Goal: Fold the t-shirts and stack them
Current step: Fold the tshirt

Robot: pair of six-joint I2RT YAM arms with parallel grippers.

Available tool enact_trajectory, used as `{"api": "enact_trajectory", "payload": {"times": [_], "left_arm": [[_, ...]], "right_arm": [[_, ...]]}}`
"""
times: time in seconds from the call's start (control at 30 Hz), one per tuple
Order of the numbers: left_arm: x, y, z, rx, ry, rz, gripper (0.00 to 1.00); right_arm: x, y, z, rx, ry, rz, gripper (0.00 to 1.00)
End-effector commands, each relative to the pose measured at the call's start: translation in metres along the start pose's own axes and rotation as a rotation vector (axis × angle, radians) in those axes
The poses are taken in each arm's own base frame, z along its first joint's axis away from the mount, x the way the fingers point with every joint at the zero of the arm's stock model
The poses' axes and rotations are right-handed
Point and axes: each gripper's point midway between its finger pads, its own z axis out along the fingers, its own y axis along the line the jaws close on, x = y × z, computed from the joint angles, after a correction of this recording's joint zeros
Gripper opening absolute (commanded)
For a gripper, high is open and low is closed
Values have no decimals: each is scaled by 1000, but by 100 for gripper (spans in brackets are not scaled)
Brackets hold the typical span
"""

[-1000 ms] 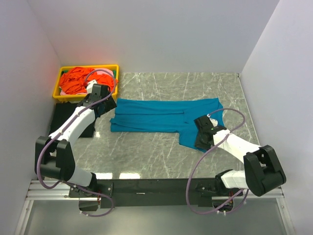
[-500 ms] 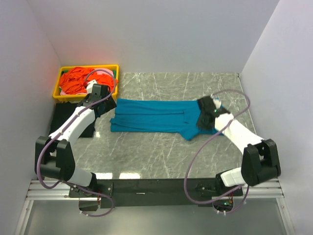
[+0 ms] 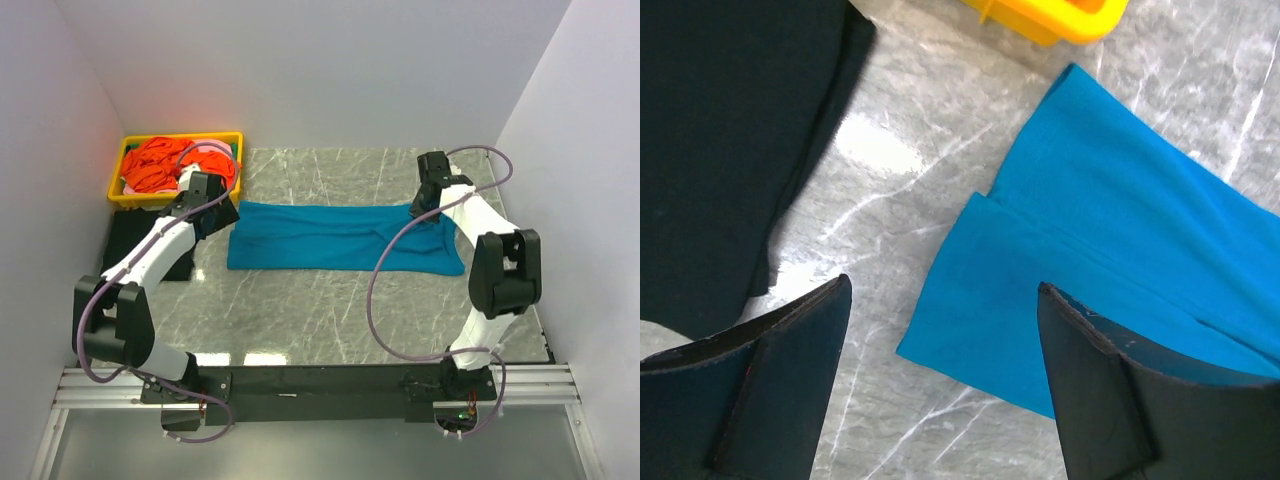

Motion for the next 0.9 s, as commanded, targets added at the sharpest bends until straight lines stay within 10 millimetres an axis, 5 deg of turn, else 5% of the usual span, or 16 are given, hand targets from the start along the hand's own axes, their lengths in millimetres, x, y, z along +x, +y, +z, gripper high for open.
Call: {"api": "enact_trajectory", "payload": {"times": [0.0, 0.2, 0.3, 0.47, 0.63, 0.87], "left_arm": [[4, -6, 4, 31, 30, 22, 80], [17, -11, 11, 47, 84, 37, 79], [24, -15, 14, 62, 109, 47, 78], [37, -20, 15, 59, 145, 76, 79], [49, -16, 10, 34, 157, 82, 79], [78, 10, 7, -34, 212, 72, 79]], "right_arm": [[-27, 8, 4, -30, -37, 5, 0], [-25, 5, 22, -13, -8, -3, 12], [-26, -2, 25, 6, -13, 10, 26], [-38, -20, 0, -18, -74, 45, 53], [-10, -63, -17, -39, -77, 145, 56], [49, -121, -4, -117, -29, 442, 55]]}}
